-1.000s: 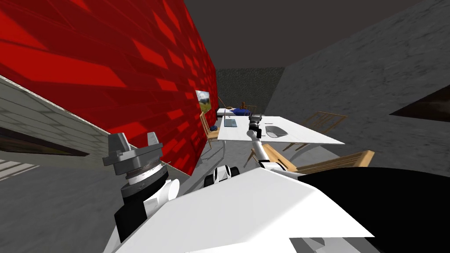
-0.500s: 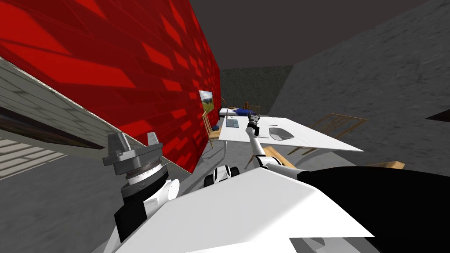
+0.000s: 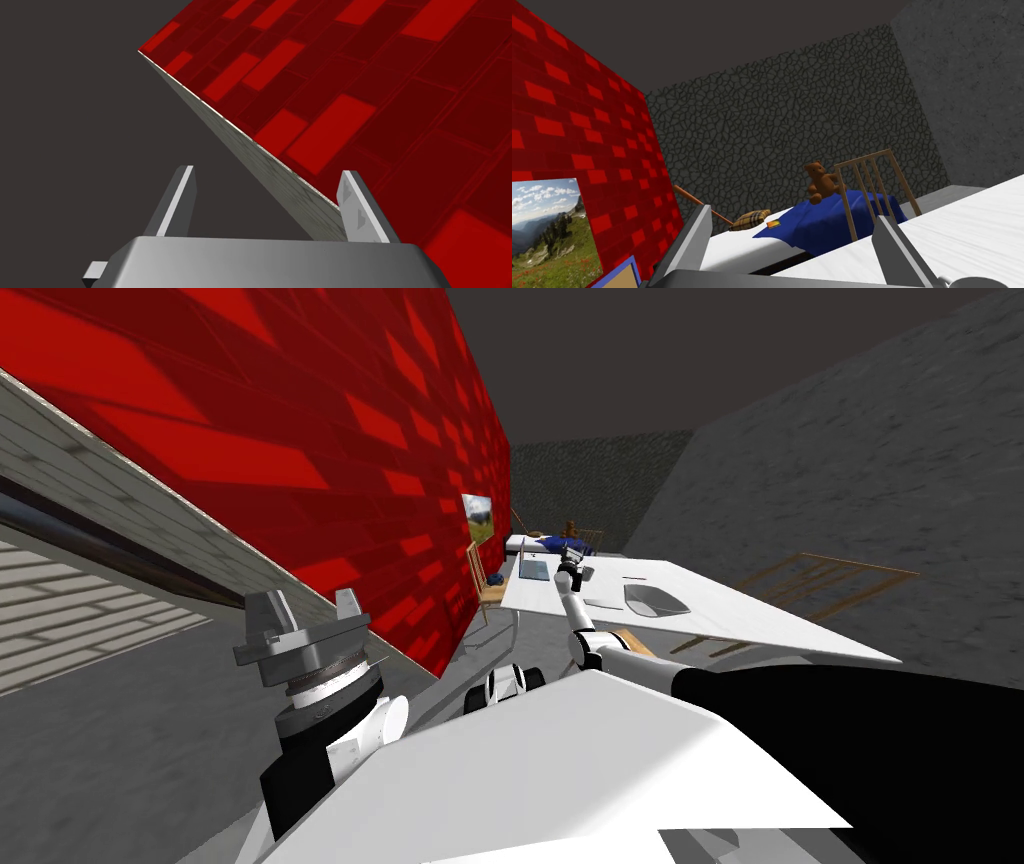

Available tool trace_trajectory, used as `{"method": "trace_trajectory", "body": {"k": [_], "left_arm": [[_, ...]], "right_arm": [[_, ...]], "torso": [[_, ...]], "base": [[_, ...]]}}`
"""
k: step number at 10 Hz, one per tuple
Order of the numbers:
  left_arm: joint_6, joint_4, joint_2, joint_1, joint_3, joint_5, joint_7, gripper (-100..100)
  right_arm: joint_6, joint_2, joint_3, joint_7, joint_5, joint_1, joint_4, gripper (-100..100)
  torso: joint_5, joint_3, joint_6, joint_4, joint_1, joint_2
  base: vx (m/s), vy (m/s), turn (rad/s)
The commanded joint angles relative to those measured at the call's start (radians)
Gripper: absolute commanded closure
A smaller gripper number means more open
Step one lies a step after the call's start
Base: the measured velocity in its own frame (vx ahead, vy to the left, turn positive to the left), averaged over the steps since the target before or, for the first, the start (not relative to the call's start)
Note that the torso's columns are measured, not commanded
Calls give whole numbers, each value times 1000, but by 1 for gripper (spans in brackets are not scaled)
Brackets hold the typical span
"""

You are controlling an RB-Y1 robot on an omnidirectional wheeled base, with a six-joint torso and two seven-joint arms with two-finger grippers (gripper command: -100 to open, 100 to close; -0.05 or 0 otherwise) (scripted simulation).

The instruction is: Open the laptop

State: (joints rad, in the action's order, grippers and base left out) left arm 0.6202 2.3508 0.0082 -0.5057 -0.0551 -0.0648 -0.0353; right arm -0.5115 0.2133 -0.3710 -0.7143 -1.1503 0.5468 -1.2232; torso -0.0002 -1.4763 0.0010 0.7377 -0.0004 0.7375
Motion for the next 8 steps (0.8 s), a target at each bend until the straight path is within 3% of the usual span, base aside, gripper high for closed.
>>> {"method": "trace_trajectory", "body": {"k": [1, 3, 4, 5, 6, 8], "left_arm": [[0, 0, 0, 0, 0, 0, 0, 0], [0, 0, 0, 0, 0, 0, 0, 0], [0, 0, 0, 0, 0, 0, 0, 0], [0, 0, 0, 0, 0, 0, 0, 0], [0, 0, 0, 0, 0, 0, 0, 0], [0, 0, 0, 0, 0, 0, 0, 0]], "right_arm": [[-8, -10, -7, -19, -55, 47, 52, -100], [-29, -24, -10, -57, -123, 115, 122, -100], [-29, -24, -10, -57, -129, 122, 138, -100], [-39, -33, -10, -74, -163, 156, 168, -100], [-39, -33, -10, -74, -163, 156, 177, -100], [-59, -56, -10, -103, -223, 217, 248, -100]], "torso": [[0, 0, -1, 0, 0, 0], [0, 0, -1, 0, 1, 0], [0, 0, -1, 0, 0, -1], [0, 0, 0, 0, 0, 0], [1, 1, -1, 0, 1, 1], [0, 1, -1, 0, 1, 1]], "base": [[24, -45, 78], [42, -59, 181], [36, -51, 73], [31, -37, 106], [24, -30, 71], [34, -48, 153]]}}
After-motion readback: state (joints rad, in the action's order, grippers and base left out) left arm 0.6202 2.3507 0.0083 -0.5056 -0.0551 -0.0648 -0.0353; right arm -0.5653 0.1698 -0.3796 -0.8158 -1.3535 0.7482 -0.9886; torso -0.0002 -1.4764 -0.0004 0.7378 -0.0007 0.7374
